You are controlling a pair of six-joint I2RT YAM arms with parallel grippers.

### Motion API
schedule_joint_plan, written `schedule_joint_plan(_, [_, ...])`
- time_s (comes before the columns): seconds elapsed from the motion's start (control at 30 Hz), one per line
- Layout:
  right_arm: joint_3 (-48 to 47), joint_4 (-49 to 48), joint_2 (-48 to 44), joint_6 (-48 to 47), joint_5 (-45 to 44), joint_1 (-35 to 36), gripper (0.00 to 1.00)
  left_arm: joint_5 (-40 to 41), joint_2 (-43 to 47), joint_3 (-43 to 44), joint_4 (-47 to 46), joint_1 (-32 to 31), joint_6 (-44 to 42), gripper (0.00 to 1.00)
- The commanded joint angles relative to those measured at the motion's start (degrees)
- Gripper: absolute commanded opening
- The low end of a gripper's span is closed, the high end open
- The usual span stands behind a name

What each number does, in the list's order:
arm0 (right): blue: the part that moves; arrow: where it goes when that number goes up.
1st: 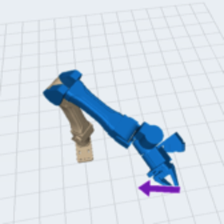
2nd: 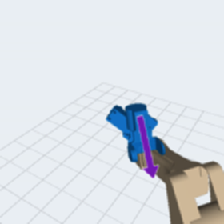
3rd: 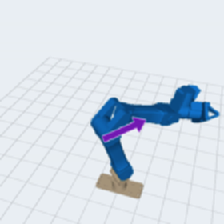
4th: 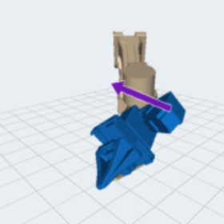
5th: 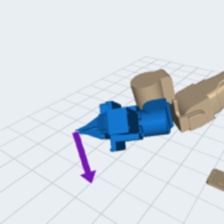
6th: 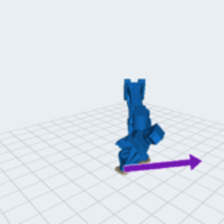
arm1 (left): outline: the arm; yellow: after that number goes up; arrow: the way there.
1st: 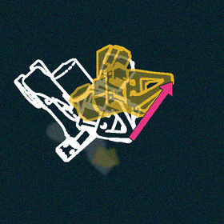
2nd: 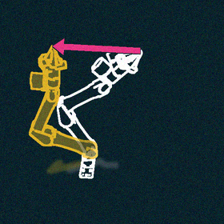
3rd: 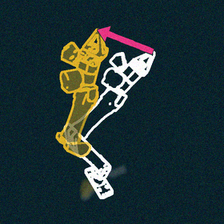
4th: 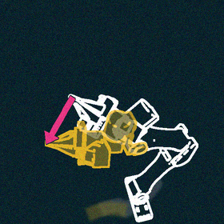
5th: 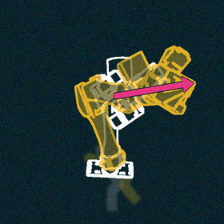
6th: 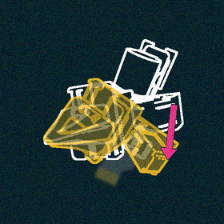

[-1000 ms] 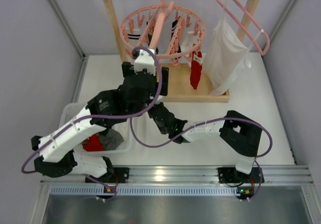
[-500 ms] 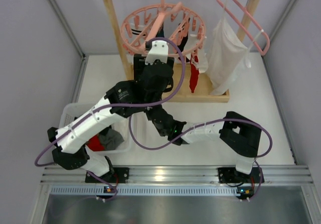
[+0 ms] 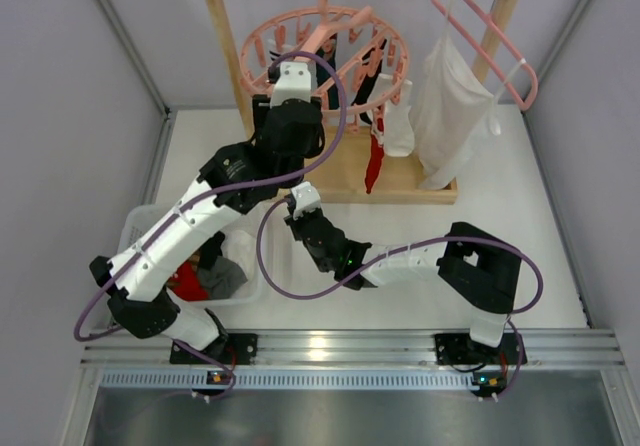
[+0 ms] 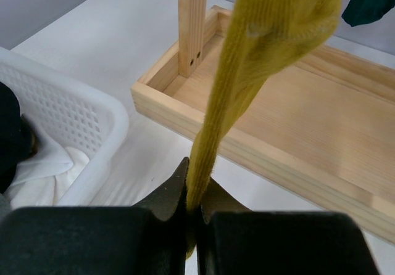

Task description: Remove the socks clipped to the hanger

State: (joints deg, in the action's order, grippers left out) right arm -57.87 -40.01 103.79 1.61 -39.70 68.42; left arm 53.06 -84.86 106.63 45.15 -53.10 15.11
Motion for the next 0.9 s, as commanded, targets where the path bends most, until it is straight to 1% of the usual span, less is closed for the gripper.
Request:
schedule_joint_plan(0.0, [-0.8, -0.9, -1.9, 0.0, 1.1, 1.1, 0.00, -4.6, 2.6, -1.0, -0.9, 2.6, 0.6, 0.65])
schedule_joint_plan(0.17, [-0.9, -0.7, -1.9, -0.3, 2.1, 1.2, 0.00, -7.8, 5.5, -4.8, -3.0, 3.5, 0.2, 0.65])
schedule_joint_plan(0.33, [-0.9, -0.5, -2.1, -0.1, 3.0, 1.1, 0.00, -11.6, 9.0, -8.9, -7.3, 4.3, -1.8, 0.66])
schedule_joint_plan(0.47, [-0.4, -0.7, -2.8, 0.2, 4.6, 1.1, 0.00, -15.3, 9.0, -9.6, -9.3, 6.6, -2.5, 0.66])
schedule_joint_plan(0.57, [-0.2, -0.6, -3.3, 0.3, 5.2, 1.2, 0.00, -16.4, 8.4, -9.8, -10.6, 7.2, -3.2, 0.64])
schedule_joint_plan(0.67, [-0.2, -0.6, -3.2, 0.4, 5.3, 1.2, 0.00, -15.7, 7.5, -10.1, -12.3, 7.2, -3.7, 0.61])
schedule_joint_plan(0.87, [-0.2, -0.6, -2.6, 0.8, 5.4, 1.2, 0.00, -16.7, 6.0, -9.8, -13.9, 7.2, -3.7, 0.59])
